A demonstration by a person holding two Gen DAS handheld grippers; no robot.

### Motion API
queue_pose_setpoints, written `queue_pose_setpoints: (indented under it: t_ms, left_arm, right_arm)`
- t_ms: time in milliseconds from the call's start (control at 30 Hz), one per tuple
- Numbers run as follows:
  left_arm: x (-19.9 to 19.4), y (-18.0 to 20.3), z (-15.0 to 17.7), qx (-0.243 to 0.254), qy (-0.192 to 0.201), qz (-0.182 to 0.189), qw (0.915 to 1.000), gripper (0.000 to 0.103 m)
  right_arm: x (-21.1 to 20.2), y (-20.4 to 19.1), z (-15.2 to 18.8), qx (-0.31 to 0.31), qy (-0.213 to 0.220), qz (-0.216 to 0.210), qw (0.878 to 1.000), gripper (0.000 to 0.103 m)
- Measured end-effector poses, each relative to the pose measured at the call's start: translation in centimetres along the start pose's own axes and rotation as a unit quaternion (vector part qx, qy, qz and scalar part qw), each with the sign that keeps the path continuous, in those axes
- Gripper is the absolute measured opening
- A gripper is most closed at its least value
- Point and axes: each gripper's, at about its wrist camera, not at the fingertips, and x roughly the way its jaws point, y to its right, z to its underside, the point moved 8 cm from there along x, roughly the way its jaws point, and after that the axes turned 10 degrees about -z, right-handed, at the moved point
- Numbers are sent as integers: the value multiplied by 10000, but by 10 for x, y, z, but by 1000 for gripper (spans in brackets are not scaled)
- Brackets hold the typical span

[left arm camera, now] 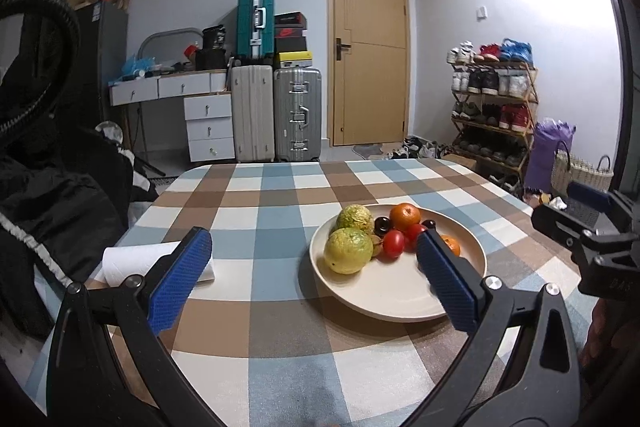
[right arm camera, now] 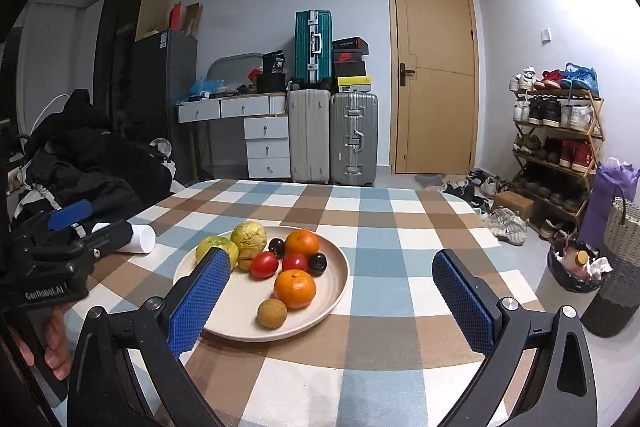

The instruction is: Organize fruits

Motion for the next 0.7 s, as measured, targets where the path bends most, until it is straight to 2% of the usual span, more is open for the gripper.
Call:
queue_pose_setpoints:
  t_ms: [700]
  left_arm:
    - [0,-1,0,-1,16,39,10000,102]
  right_arm:
    - [-1,-6,1,49,-80,-134,9999,103]
